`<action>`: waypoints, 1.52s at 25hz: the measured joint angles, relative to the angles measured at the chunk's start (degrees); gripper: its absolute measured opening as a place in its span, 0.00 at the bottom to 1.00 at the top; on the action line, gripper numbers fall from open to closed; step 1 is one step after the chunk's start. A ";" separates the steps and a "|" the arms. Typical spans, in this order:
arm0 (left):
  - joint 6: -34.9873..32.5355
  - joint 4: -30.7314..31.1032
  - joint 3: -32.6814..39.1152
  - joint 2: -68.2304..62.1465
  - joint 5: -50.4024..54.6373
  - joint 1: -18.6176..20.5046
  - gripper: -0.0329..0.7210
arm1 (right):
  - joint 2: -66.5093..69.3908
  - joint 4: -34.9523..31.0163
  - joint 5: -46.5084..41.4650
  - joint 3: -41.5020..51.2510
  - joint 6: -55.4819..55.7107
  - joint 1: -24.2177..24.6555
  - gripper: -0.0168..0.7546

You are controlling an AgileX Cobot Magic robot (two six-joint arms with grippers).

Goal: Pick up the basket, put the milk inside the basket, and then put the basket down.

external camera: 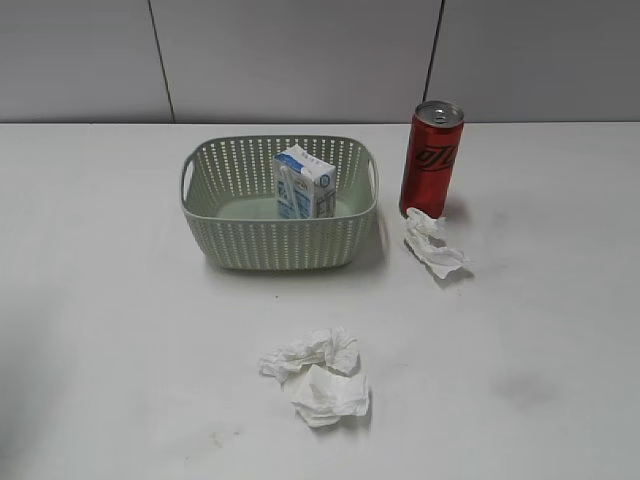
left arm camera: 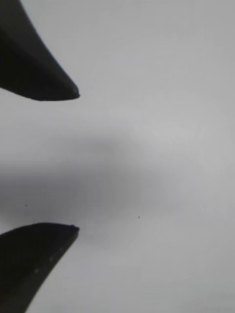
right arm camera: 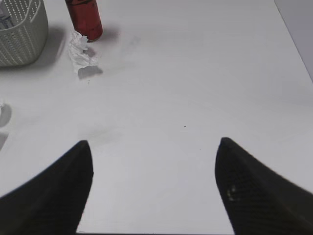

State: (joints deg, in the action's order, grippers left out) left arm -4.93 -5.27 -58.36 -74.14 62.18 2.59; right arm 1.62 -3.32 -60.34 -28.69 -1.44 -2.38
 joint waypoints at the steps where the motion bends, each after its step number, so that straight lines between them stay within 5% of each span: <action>1: 0.00 0.00 3.01 3.63 -1.32 0.00 0.83 | 0.00 0.11 0.00 0.00 0.00 0.00 0.79; 14: -0.27 0.05 28.48 39.25 -2.82 0.00 0.83 | 0.00 0.20 0.00 0.00 0.00 0.00 0.79; 38: -0.40 1.29 29.60 74.40 -2.08 0.00 0.80 | 0.00 0.43 0.06 0.00 -0.02 0.00 0.79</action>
State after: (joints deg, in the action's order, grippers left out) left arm -5.33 -3.98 -28.76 0.26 60.10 2.59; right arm 1.62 -2.89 -60.27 -28.69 -1.46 -2.38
